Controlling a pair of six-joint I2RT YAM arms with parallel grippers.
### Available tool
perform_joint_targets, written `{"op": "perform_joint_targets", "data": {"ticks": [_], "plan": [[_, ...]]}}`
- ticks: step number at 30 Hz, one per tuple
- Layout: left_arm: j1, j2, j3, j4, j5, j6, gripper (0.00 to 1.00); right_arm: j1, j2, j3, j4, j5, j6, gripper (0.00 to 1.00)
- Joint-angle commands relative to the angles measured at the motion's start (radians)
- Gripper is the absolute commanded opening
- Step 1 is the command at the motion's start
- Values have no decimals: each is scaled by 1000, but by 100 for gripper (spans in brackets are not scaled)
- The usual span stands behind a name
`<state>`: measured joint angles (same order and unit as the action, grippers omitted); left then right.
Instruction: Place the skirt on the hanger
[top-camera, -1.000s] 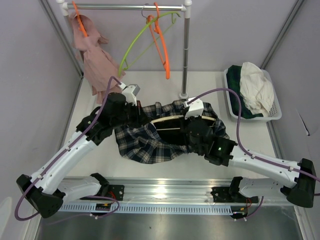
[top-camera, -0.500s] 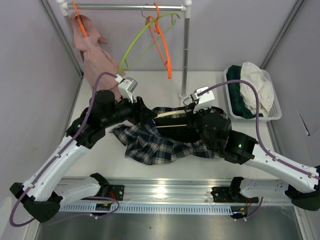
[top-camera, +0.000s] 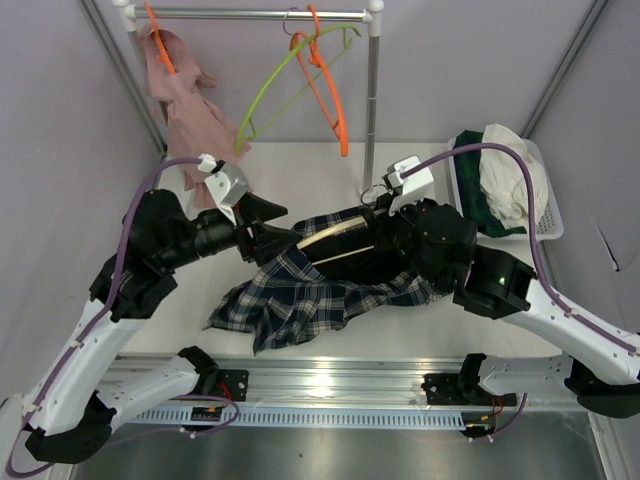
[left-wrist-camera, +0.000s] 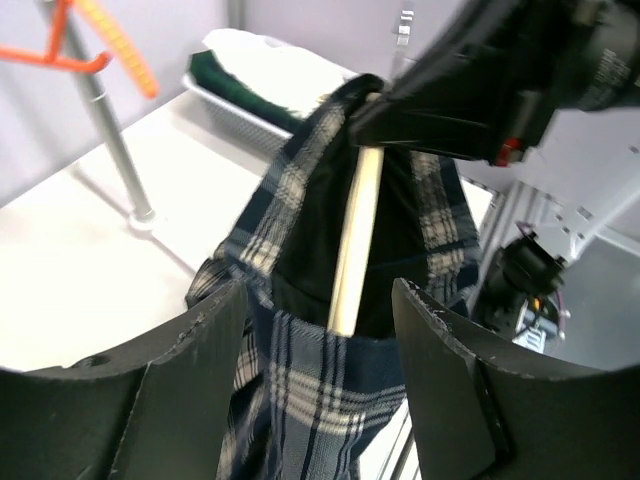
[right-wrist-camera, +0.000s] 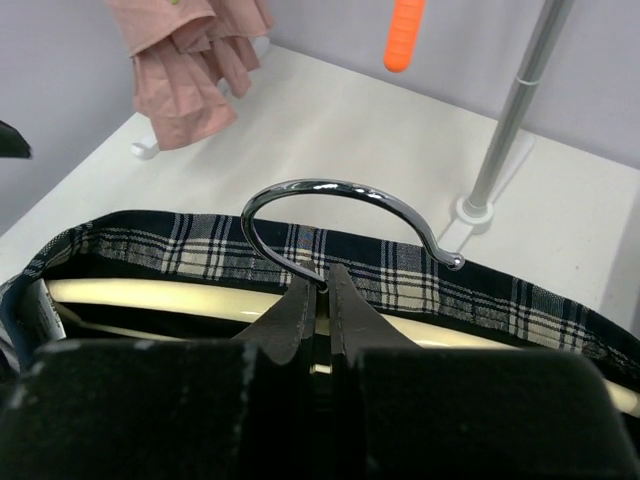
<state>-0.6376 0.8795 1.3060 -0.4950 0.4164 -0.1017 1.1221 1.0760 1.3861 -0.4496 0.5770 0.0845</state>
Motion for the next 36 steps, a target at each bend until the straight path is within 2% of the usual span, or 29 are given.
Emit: {"op": "perform_joint_targets", "data": {"ticks": [1, 15, 18, 21, 22, 24, 25, 27, 28, 33, 36], "plan": [[-7, 35, 38, -14, 113, 73, 66, -2, 2, 96, 55, -54, 31, 0], [-143, 131, 62, -71, -7, 142, 63, -2, 99, 189, 26, -91, 27, 0], [-154, 138, 58, -79, -17, 142, 58, -2, 111, 194, 32, -97, 27, 0], [-163, 136, 30, -82, -37, 140, 42, -4, 124, 202, 37, -95, 24, 0], [-165, 125, 19, -80, -37, 137, 33, -7, 130, 202, 40, -97, 24, 0], [-165, 112, 0, -71, -56, 132, 23, -15, 137, 203, 42, -103, 26, 0], [-165, 98, -8, -68, -60, 125, 13, -19, 144, 202, 45, -108, 26, 0], [-165, 88, -19, -66, -62, 122, 3, -28, 150, 197, 46, -120, 34, 0], [-165, 84, -22, -70, -59, 117, 0, -37, 153, 191, 49, -121, 40, 0], [-165, 46, -66, -42, -65, 80, 0, -56, 171, 171, 68, -135, 58, 0], [-165, 16, -99, -30, -97, 53, 0, -71, 179, 168, 63, -135, 73, 22]]}}
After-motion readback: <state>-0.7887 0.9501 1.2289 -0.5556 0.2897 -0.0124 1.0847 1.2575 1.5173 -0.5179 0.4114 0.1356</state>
